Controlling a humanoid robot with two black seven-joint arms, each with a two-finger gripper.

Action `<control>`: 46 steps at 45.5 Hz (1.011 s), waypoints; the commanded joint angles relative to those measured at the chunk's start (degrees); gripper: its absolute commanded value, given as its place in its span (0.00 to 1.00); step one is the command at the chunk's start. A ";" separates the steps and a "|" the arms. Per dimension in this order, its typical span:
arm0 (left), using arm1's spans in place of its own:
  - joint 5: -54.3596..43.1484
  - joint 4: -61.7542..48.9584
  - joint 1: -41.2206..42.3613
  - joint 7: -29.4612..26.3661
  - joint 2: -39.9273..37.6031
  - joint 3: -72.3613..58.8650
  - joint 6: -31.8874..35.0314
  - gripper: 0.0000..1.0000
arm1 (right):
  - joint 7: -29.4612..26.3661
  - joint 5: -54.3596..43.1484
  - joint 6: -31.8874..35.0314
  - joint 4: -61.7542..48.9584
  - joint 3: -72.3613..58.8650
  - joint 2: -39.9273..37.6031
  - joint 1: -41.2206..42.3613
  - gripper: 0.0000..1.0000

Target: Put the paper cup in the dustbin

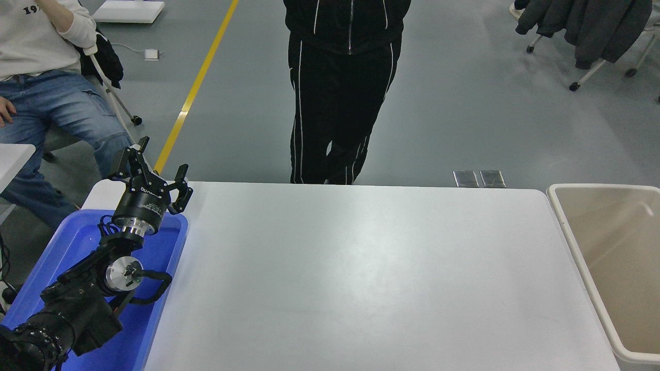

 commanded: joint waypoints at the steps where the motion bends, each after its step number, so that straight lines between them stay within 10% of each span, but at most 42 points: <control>1: 0.00 0.07 0.00 0.00 0.00 -0.01 0.00 1.00 | -1.25 0.49 -3.68 0.15 2.79 4.50 -6.80 0.00; 23: 0.00 -0.01 0.00 0.00 0.00 -0.01 0.00 1.00 | -1.16 0.66 -5.70 0.42 3.06 8.19 -8.82 0.00; 39: 0.00 -0.02 0.00 0.00 0.00 -0.01 0.00 1.00 | -0.99 0.66 -10.36 0.42 3.06 9.16 -7.94 0.95; 46: 0.00 -0.02 0.00 0.00 0.00 -0.01 0.00 1.00 | -0.99 0.75 -9.75 0.86 3.23 8.81 -6.45 0.98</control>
